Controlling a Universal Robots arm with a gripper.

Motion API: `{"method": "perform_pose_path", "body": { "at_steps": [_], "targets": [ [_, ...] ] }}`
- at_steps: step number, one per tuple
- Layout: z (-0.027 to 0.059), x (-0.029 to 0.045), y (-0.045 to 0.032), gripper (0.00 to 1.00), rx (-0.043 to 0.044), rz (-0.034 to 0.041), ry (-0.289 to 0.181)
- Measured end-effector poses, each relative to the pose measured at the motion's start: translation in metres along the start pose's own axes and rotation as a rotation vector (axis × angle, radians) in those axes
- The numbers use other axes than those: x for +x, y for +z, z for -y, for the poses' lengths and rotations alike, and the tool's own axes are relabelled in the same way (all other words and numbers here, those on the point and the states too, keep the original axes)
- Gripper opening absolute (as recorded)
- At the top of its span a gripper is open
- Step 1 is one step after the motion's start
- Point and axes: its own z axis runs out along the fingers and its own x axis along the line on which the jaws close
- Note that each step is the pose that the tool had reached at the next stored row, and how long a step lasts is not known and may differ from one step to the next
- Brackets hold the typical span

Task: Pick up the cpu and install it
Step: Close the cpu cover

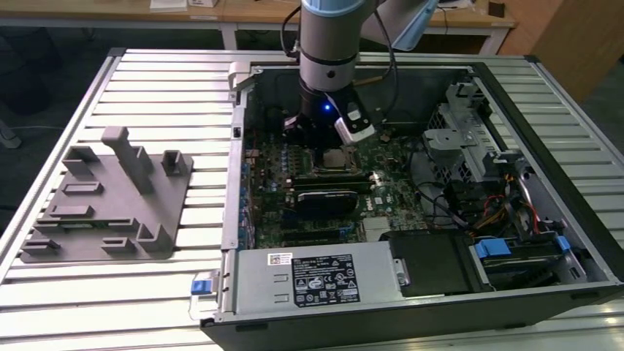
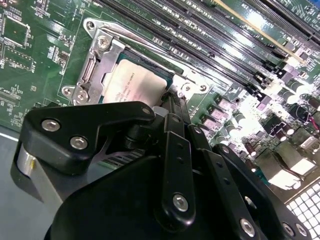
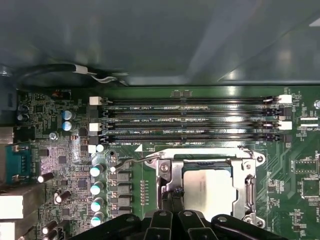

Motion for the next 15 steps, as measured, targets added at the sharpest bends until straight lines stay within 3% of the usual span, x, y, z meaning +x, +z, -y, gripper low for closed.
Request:
{"method": "perform_pose_path", "body": {
  "at_steps": [15],
  "targets": [
    [0.0,0.0001,0.0031,0.11,-0.0002,0.0,0.0]
  ]
}}
